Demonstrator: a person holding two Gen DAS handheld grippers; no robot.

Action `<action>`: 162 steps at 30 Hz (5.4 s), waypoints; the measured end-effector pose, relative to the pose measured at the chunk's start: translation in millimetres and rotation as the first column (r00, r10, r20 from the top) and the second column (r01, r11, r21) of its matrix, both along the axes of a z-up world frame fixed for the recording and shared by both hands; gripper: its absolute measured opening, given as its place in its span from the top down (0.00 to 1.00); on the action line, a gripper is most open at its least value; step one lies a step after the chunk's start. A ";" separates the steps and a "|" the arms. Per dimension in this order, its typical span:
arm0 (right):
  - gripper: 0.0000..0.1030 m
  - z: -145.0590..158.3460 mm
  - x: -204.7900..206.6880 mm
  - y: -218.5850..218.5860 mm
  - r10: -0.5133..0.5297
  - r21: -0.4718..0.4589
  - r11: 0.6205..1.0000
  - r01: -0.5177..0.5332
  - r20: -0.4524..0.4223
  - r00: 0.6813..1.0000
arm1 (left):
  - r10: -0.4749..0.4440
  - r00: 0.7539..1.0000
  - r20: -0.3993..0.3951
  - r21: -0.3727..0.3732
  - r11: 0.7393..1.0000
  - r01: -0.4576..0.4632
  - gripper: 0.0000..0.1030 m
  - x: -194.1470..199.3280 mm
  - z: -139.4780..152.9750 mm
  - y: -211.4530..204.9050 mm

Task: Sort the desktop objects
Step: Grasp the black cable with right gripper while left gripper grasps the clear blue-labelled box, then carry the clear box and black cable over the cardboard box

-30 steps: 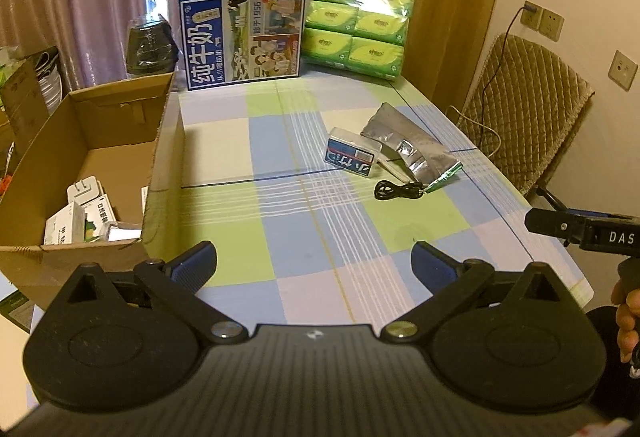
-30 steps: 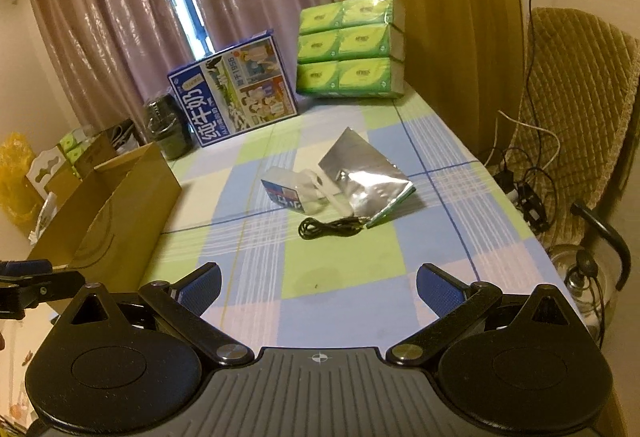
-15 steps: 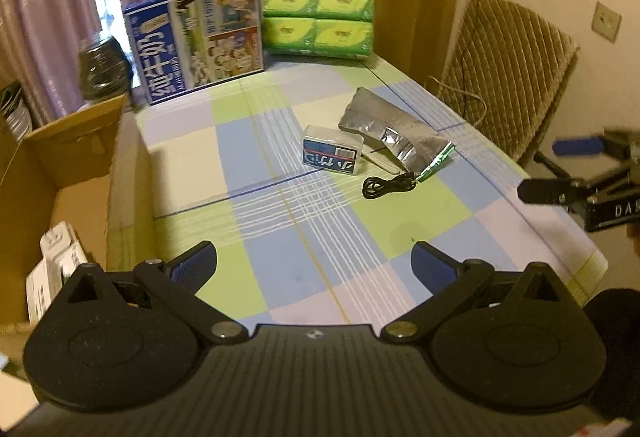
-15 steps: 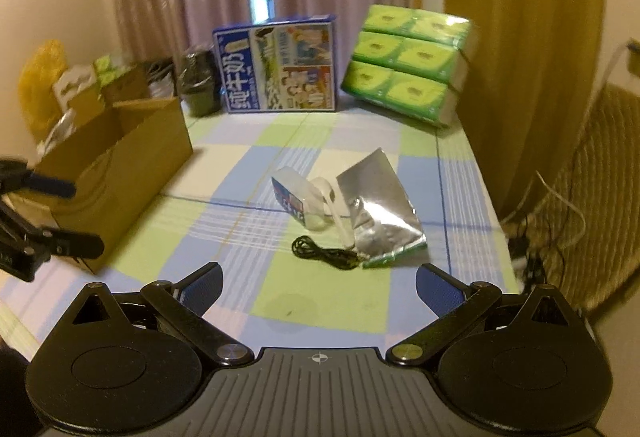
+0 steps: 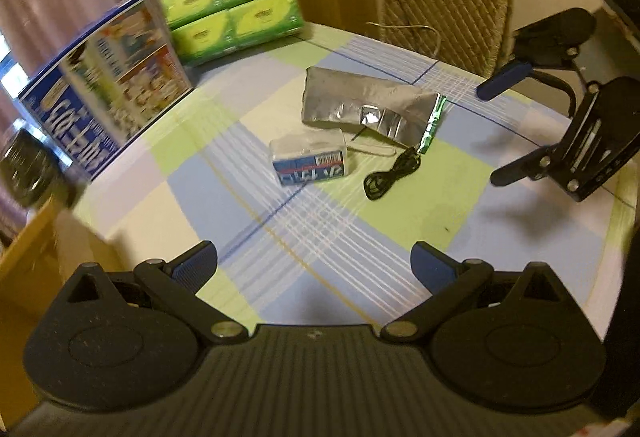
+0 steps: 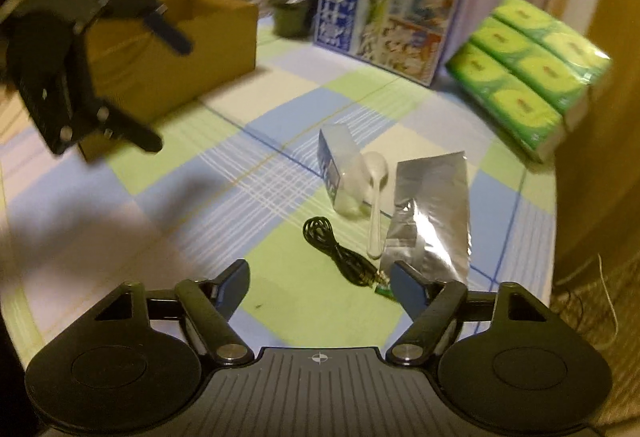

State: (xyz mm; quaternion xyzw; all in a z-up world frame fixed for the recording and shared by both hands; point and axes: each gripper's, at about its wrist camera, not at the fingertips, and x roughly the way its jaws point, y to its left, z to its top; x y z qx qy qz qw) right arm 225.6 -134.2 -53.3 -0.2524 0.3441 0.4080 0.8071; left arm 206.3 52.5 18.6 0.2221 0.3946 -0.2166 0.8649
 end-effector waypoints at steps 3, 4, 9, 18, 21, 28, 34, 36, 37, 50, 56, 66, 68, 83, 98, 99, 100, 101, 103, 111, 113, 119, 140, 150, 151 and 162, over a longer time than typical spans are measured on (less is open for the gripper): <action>0.35 -13.5 16.9 10.2 0.040 -0.035 0.999 -0.040 0.004 0.999 | -0.065 0.998 -0.001 0.015 0.998 0.065 0.03 19.3 -5.6 -1.2; 0.36 -17.3 21.7 12.7 0.048 -0.044 0.998 -0.048 0.003 0.999 | -0.071 0.997 -0.009 0.021 0.997 0.071 0.03 26.7 -9.6 -1.9; 0.42 -35.7 38.4 27.8 0.135 -0.114 0.985 -0.133 0.009 0.991 | -0.063 0.997 -0.036 -0.005 0.998 0.063 0.03 54.2 -26.3 -4.3; 0.55 -62.2 66.3 45.4 0.252 -0.186 0.949 -0.254 -0.031 0.967 | -0.075 0.996 -0.056 -0.020 0.997 0.074 0.03 79.1 -52.7 -12.6; 0.58 -68.0 70.5 50.2 0.277 -0.209 0.937 -0.280 -0.044 0.960 | -0.072 0.996 -0.060 -0.032 0.997 0.070 0.03 87.7 -58.3 -14.1; 0.82 -74.8 73.5 54.1 0.287 -0.208 0.932 -0.296 -0.076 0.955 | -0.052 0.996 -0.070 -0.072 0.996 0.047 0.03 105.0 -66.5 -17.5; 0.91 -71.7 74.8 47.0 0.228 -0.184 0.953 -0.240 -0.084 0.970 | -0.036 0.996 -0.080 -0.100 0.995 0.028 0.03 114.9 -73.4 -24.2; 0.91 -70.2 74.0 43.5 0.208 -0.176 0.959 -0.222 -0.092 0.974 | -0.031 0.996 -0.080 -0.108 0.994 0.022 0.03 118.0 -75.9 -26.7; 0.91 -69.9 73.9 41.6 0.191 -0.173 0.963 -0.205 -0.095 0.977 | -0.028 0.996 -0.080 -0.110 0.994 0.019 0.03 119.3 -77.3 -28.3; 0.92 -56.8 70.8 23.4 0.033 -0.114 0.992 -0.047 -0.123 0.992 | 0.114 0.989 -0.097 -0.226 0.965 -0.133 0.02 144.5 -97.3 -40.6; 0.92 -55.6 66.5 16.8 -0.027 -0.084 0.996 0.015 -0.146 0.989 | 0.137 0.987 -0.089 -0.207 0.966 -0.153 0.17 150.2 -103.9 -45.3; 0.92 -41.0 47.5 9.5 -0.152 -0.014 0.988 0.153 -0.212 0.965 | 0.167 0.980 -0.109 -0.159 0.970 -0.183 0.18 109.2 -93.2 -34.7; 0.92 -34.5 40.2 8.6 -0.172 -0.006 0.985 0.175 -0.215 0.961 | 0.181 0.977 -0.116 -0.158 0.967 -0.198 0.18 92.9 -88.4 -31.0; 0.92 26.3 -32.4 5.1 -0.257 0.109 0.952 0.287 -0.226 0.939 | 0.314 0.940 -0.135 -0.223 0.915 -0.337 0.18 -21.6 -34.2 -4.3; 0.92 63.4 -104.8 8.7 -0.320 0.237 0.893 0.383 -0.265 0.909 | 0.385 0.922 -0.042 -0.238 0.892 -0.383 0.18 -112.2 20.2 19.3; 0.92 64.5 -108.1 8.9 -0.319 0.242 0.891 0.385 -0.268 0.909 | 0.390 0.920 -0.038 -0.239 0.891 -0.387 0.18 -116.3 22.2 21.5; 0.92 66.0 -111.1 9.5 -0.320 0.248 0.888 0.387 -0.272 0.908 | 0.396 0.918 -0.035 -0.241 0.888 -0.392 0.18 -119.8 24.0 23.7; 0.92 67.5 -113.9 10.4 -0.320 0.254 0.885 0.389 -0.274 0.907 | 0.400 0.916 -0.033 -0.245 0.885 -0.395 0.18 -123.3 25.7 26.3; 0.92 69.7 -118.4 12.7 -0.318 0.264 0.882 0.390 -0.278 0.907 | 0.409 0.912 -0.034 -0.252 0.879 -0.404 0.18 -128.9 28.3 31.3; 0.92 81.5 -132.9 33.7 -0.280 0.299 0.885 0.357 -0.270 0.921 | 0.441 0.897 -0.025 -0.254 0.865 -0.433 0.18 -148.7 38.7 49.3; 0.92 84.0 -135.0 38.0 -0.273 0.306 0.886 0.350 -0.267 0.924 | 0.451 0.892 -0.019 -0.255 0.861 -0.440 0.18 -153.7 41.7 53.8; 0.92 90.3 -141.4 52.0 -0.249 0.318 0.890 0.327 -0.262 0.933 | 0.474 0.880 -0.005 -0.258 0.850 -0.459 0.18 -164.8 48.5 68.0; 0.92 106.1 -131.5 148.9 -0.111 0.349 0.917 0.196 -0.249 0.962 | 0.547 0.836 0.040 -0.257 0.814 -0.520 0.18 -186.6 84.6 150.2; 0.92 109.1 -105.8 226.5 -0.043 0.363 0.921 0.139 -0.260 0.965 | 0.601 0.797 0.059 -0.217 0.787 -0.577 0.18 -166.9 93.6 222.1; 0.92 108.2 -102.1 235.2 -0.039 0.363 0.922 0.135 -0.262 0.964 | 0.605 0.794 0.060 -0.215 0.785 -0.581 0.18 -163.6 92.9 228.8; 0.92 95.4 -66.5 292.3 -0.044 0.373 0.915 0.151 -0.279 0.959 | 0.600 0.799 0.043 -0.191 0.790 -0.583 0.18 -117.2 76.1 269.8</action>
